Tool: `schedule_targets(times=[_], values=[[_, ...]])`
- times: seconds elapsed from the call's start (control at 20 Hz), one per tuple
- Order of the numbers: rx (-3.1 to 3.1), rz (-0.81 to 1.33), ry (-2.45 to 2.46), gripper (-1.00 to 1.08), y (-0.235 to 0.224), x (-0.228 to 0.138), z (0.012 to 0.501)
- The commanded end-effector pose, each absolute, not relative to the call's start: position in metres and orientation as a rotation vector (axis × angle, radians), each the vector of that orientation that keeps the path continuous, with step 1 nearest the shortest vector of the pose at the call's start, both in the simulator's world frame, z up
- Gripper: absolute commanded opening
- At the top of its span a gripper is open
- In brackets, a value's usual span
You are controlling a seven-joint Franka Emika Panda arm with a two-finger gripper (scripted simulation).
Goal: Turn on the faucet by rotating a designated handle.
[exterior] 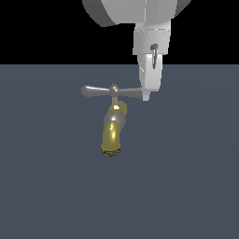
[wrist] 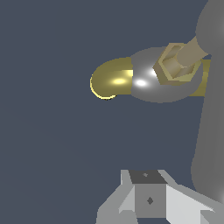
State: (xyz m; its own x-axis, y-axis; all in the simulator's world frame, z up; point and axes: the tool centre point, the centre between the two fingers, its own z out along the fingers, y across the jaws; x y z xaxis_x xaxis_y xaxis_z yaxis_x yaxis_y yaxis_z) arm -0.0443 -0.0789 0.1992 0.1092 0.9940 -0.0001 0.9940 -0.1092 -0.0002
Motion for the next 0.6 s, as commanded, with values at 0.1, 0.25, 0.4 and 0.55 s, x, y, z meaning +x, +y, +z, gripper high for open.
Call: schedule_targets(times=[0.1, 0.25, 0.4, 0.55], values=[[-2.339, 0.0, -2.098, -1.0, -0.079, -0.041, 0.199], [-2.339, 0.0, -2.098, -1.0, -0.081, -0.033, 0.199], [-2.339, 0.0, -2.098, -1.0, -0.083, -0.024, 0.199], [-2.339, 0.0, -2.098, -1.0, -0.085, -0.016, 0.199]])
